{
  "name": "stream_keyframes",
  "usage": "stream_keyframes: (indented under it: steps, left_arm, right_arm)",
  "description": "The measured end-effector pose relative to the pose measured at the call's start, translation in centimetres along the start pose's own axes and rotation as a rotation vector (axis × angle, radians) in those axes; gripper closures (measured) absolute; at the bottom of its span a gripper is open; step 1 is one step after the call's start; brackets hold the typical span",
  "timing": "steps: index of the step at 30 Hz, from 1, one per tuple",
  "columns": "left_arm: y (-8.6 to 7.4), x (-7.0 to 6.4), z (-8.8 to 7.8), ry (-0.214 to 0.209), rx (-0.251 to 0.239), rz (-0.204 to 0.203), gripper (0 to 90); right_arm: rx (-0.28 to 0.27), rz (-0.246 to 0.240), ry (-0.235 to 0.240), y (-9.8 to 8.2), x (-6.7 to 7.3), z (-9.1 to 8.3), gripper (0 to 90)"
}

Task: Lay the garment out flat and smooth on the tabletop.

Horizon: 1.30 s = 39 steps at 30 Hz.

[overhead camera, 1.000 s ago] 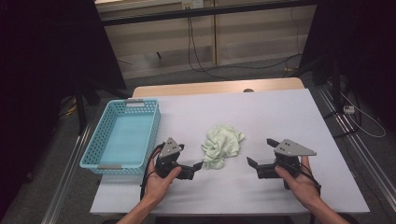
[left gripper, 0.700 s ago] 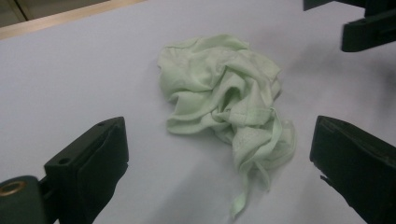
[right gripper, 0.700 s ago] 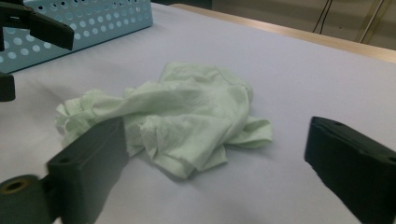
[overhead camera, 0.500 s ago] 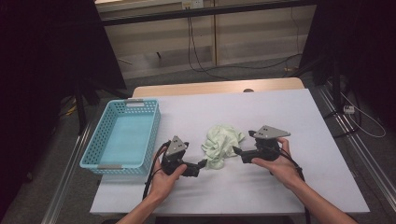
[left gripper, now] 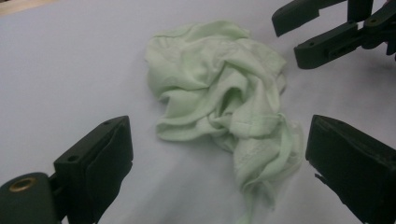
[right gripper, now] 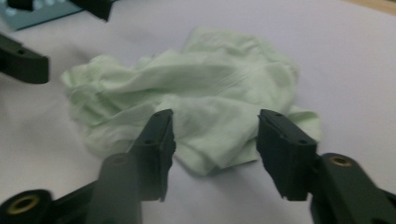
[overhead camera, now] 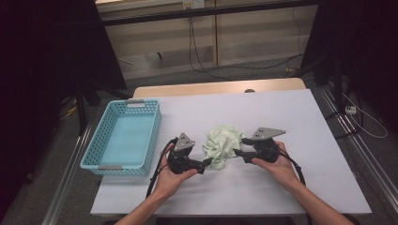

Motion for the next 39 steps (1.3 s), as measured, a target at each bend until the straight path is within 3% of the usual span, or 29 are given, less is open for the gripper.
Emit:
stream_keyframes:
  steps: [4,6,9,13,17,21,23,26,31,39]
  left_arm:
    - [0.2,-0.3,0.8,0.011,0.039,0.011,20.0]
    - [0.2,-0.3,1.2,-0.021,0.041,-0.006,31.6]
    - [-0.4,-0.3,1.5,-0.034,0.081,0.021,43.7]
    - [-0.5,-0.2,1.7,-0.04,0.085,0.016,61.1]
    - [-0.7,-0.3,1.8,-0.038,0.091,0.026,75.1]
    - [-0.6,-0.2,1.4,-0.039,0.077,0.015,81.0]
    - [-0.3,-0.2,1.1,-0.044,0.057,0.0,83.4]
    - [0.3,-0.3,0.5,-0.066,0.027,-0.017,84.7]
    - [1.1,-0.1,-0.3,-0.08,-0.014,-0.045,84.9]
    - [2.5,0.4,-1.7,-0.076,-0.07,-0.082,84.9]
  right_arm:
    - [0.02,-0.042,0.023,-0.1,0.7,0.5,56.1]
    - [0.037,-0.06,0.025,-0.2,1.0,0.9,57.6]
    - [0.061,-0.095,0.028,-0.4,1.4,1.5,55.8]
    - [0.105,-0.128,0.023,-0.6,1.8,2.3,52.2]
    - [0.141,-0.148,0.002,-0.7,2.0,2.7,54.5]
    - [0.137,-0.145,-0.01,-0.7,1.7,2.7,80.4]
    - [0.136,-0.145,-0.017,-0.7,1.4,2.6,86.1]
    - [0.112,-0.151,0.013,-0.5,1.2,2.2,88.3]
    - [0.043,-0.135,0.013,0.8,1.2,0.8,88.7]
    - [-0.026,-0.154,0.016,3.0,1.2,-0.8,89.0]
Point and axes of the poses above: each handheld gripper's, and its own axes: z roughly forward along the jaws, y roughly out of its top, x roughly to its left, the point moved 5 cm from there along z, roughly forward along the jaws, and after that the axes turned 1 degree about -z, right-handed, at the moved point
